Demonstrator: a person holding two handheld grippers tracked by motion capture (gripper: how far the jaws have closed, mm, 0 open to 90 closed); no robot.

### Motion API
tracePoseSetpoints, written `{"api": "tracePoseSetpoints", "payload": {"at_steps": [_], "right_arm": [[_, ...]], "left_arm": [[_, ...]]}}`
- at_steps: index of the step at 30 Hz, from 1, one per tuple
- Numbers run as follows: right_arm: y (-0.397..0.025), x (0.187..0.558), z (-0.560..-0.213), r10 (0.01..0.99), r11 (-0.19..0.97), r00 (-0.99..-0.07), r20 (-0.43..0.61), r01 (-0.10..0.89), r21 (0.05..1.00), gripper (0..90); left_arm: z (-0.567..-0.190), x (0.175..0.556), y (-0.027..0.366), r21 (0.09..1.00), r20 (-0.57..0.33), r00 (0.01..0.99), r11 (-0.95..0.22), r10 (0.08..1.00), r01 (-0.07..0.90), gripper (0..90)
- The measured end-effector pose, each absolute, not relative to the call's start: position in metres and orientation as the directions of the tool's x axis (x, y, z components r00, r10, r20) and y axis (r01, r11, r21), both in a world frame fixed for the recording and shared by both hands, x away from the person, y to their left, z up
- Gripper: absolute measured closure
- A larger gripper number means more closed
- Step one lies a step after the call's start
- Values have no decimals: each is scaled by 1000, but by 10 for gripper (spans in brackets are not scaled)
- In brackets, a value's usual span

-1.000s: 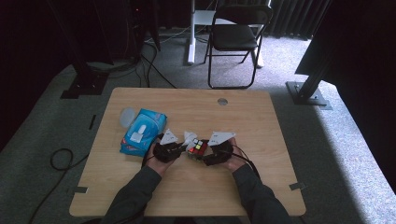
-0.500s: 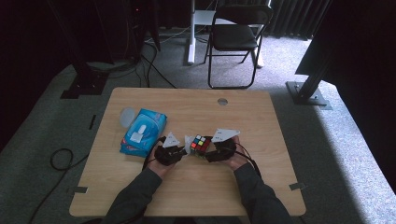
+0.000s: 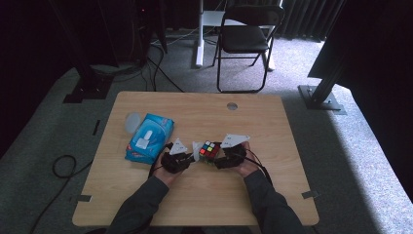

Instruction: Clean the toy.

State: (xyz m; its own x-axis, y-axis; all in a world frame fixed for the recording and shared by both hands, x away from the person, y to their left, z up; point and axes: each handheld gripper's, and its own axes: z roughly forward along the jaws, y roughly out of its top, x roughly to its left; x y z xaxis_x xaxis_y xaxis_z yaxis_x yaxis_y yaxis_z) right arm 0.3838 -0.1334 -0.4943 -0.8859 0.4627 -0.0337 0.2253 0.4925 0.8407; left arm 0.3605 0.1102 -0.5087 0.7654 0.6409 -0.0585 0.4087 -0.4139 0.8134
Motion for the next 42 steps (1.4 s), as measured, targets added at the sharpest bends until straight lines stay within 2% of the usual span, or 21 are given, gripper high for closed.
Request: {"api": "tracePoseSetpoints", "payload": {"at_steps": [18,29,42], "right_arm": [[-118,375,-497,393,533,-918,-46,187,825,342],[-130,380,-491,450,498,-892,-46,208,842,342],[-133,386,-494,515,489,-855,-56,240,839,342]], "left_arm": [[-500,365,117,834,-66,752,-378,656,402,823],[-514,360,112,806,-49,760,-424,647,413,823],[-508,350,109,816,-34,780,-434,624,383,823]]}}
